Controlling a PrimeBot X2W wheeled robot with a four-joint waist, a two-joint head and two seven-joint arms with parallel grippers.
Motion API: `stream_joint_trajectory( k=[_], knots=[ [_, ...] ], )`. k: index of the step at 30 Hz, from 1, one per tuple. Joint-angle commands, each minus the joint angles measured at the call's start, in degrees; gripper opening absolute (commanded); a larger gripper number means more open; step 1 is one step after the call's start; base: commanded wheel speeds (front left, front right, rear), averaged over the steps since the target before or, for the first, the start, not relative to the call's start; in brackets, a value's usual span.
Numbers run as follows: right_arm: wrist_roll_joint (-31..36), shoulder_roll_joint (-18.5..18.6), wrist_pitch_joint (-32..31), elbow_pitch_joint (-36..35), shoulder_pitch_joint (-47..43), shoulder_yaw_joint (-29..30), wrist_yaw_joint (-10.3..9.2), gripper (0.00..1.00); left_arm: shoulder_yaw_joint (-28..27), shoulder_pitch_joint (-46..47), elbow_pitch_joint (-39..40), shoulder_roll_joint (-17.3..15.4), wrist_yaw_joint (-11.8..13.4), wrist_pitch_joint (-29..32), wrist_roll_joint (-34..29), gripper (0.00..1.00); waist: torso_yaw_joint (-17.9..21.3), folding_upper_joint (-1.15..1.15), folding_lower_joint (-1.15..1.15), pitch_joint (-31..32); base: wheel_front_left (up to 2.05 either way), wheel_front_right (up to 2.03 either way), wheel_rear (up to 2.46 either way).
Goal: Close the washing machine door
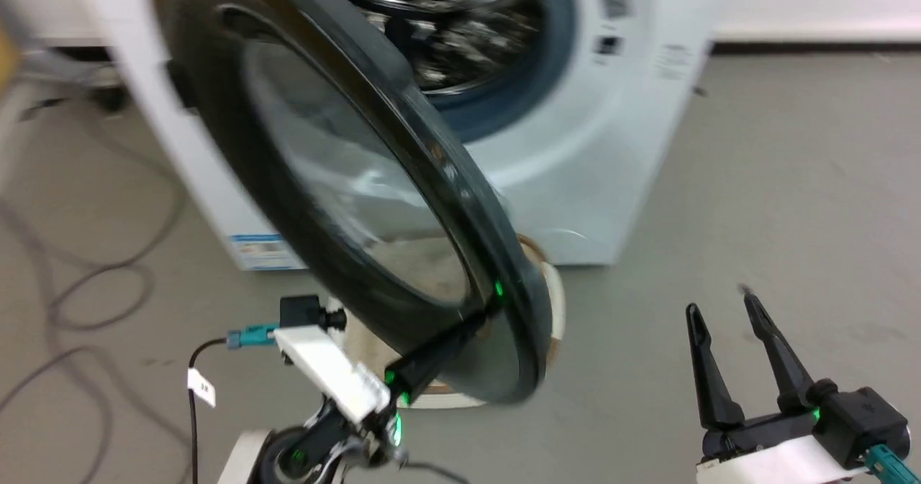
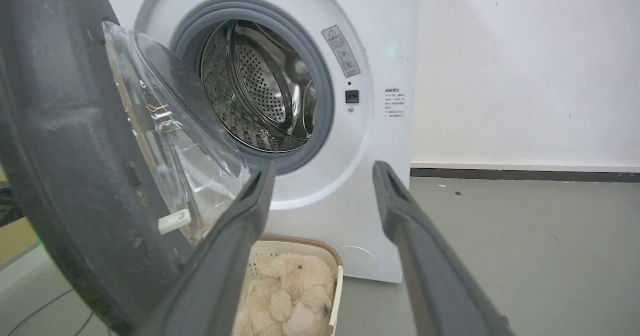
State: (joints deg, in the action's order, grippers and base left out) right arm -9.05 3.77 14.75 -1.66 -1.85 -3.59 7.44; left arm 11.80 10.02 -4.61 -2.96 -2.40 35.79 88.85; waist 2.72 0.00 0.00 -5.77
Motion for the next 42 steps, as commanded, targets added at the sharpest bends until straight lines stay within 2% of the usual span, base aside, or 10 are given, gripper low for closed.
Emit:
stream_joint_trajectory(
  k=[1,8,14,20,27,30,33,38,42],
  knots=[
    [-0.2,-0.1,0.2,-0.2,0.7,-0.2,0.05,1.0,0.9,2.5,-1.8,0.1,-0.7,-3.0,0.0,0.0,7.1,0.0,0.0,-3.0,0.0,0.0,0.0],
    [-0.9,-0.6,0.2,-0.2,0.8,-0.3,0.05,1.0,1.9,11.4,-10.1,0.1,-0.5,-17.4,1.1,0.0,14.9,0.0,0.0,-4.5,0.0,0.0,0.0],
    [-1.3,-0.8,0.2,-0.1,1.1,-1.0,0.05,1.0,3.4,18.6,-17.0,0.1,-1.2,-25.9,3.2,0.0,18.4,0.0,0.0,-5.0,0.0,0.0,0.0],
    [-2.1,-0.9,0.2,-0.2,0.9,-1.1,0.05,1.0,5.4,22.4,-22.0,0.1,-2.8,-28.4,5.2,0.0,18.5,0.0,0.0,-4.5,0.0,0.0,0.0],
    [-1.9,-0.9,0.2,-0.5,0.4,-0.7,0.05,1.0,9.4,19.6,-23.0,-0.7,-4.5,-25.8,3.3,0.0,14.5,0.0,0.0,-2.4,0.0,0.0,0.0],
    [-1.6,-0.9,0.2,-0.6,0.0,-0.2,0.05,1.0,12.6,16.5,-20.8,-2.9,-4.9,-25.2,-0.4,0.0,12.0,0.0,0.0,-1.1,0.0,0.0,0.0],
    [-1.0,-0.9,0.2,-0.6,-0.6,0.1,0.05,1.0,15.2,13.3,-18.0,-6.0,-5.0,-27.6,-6.0,0.0,9.5,0.0,0.0,0.3,0.0,0.0,0.0],
    [-0.6,-0.9,0.2,-0.5,-1.4,0.6,0.05,1.0,18.4,8.5,-14.7,-12.2,-4.6,-37.9,-19.7,0.0,5.3,0.0,0.0,2.2,0.0,0.0,0.0],
    [-0.5,-0.7,0.2,-0.5,-1.9,0.4,0.05,1.0,18.9,5.8,-12.5,-16.5,-1.2,-46.8,-29.9,0.0,2.4,0.0,0.0,3.3,0.0,0.0,0.0]
  ],
)
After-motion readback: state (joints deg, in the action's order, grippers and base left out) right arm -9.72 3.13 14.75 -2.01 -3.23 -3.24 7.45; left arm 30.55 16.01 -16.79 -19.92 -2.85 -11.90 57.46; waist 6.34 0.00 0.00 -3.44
